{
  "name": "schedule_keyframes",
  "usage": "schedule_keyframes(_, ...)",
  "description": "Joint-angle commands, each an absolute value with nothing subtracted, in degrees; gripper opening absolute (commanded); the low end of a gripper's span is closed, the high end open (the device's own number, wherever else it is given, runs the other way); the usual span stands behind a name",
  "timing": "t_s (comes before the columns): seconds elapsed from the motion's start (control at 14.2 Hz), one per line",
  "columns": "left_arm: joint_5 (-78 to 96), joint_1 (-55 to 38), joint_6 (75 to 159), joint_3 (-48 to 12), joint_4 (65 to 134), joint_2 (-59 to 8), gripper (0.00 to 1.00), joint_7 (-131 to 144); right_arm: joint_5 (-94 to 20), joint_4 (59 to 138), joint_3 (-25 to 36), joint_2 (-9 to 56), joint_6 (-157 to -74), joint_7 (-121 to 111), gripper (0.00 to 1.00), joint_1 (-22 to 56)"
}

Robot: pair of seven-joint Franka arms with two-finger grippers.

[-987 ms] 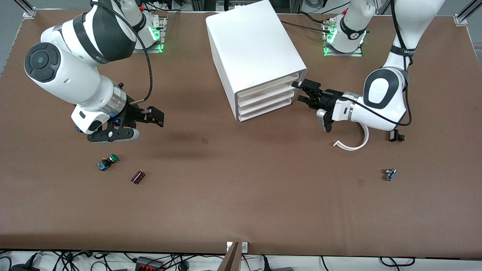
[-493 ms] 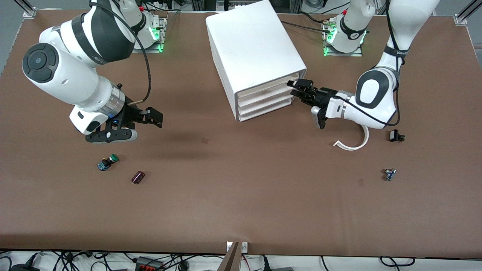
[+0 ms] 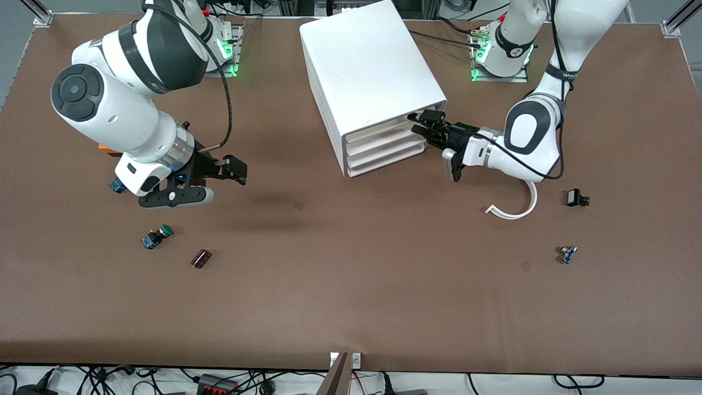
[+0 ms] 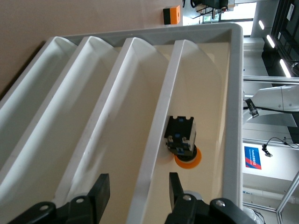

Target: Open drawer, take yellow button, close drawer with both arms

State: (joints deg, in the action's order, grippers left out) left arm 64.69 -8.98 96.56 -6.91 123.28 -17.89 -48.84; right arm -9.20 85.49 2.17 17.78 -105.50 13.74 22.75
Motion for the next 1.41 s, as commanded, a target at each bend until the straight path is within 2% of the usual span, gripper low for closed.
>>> schedule_keyframes(0.0,66.09,-9.58,97.12,-7.38,124.37,-17.67,0.5,-51.41,-9.4,82.27,2.2,20.12,-106.78,17.13,1.0,24.52)
schedule_keyframes(0.21,66.01,-9.06,96.94,-7.38,124.02,-18.8,0.16,-55.54,-9.4,82.18,2.2,20.74,-108.19,18.98,1.0,26.01)
schedule_keyframes(0.28,65.92,-8.79,96.94,-7.3,123.4,-19.5,0.08,-56.07,-9.4,82.18,2.2,20.74,-108.45,20.2,1.0,26.1)
schedule_keyframes(0.35,65.57,-8.79,96.94,-7.29,122.96,-19.77,0.04,-56.07,-9.49,82.18,2.2,20.74,-108.54,20.48,1.0,26.1)
schedule_keyframes(0.56,63.03,-7.3,96.68,-6.59,117.36,-21.7,0.02,-55.46,-9.49,82.09,2.2,20.74,-108.72,20.39,1.0,26.02)
schedule_keyframes(0.92,55.73,-2.29,93.43,-6.59,102.51,-31.18,0.02,-55.28,-11.95,82.09,2.11,21.62,-112.66,20.22,1.0,26.19)
schedule_keyframes(1.13,53.62,-1.32,93.43,-6.5,96.96,-34.8,0.03,-55.02,-12.13,81.65,2.2,22.76,-116.53,20.39,1.0,29.52)
schedule_keyframes(1.2,53.27,-1.41,93.43,-6.5,96.86,-34.8,0.16,-55.02,-12.04,81.04,2.28,23.63,-117.24,20.83,1.0,30.84)
schedule_keyframes(1.27,53.09,-1.41,93.34,-6.59,96.94,-34.8,0.7,-54.93,-11.87,79.82,2.29,24.51,-117.51,21.61,1.0,31.81)
schedule_keyframes(1.34,53.0,-1.23,92.3,-6.5,96.86,-34.37,1.0,-55.02,-11.6,78.15,2.29,25.65,-117.51,21.88,1.0,32.51)
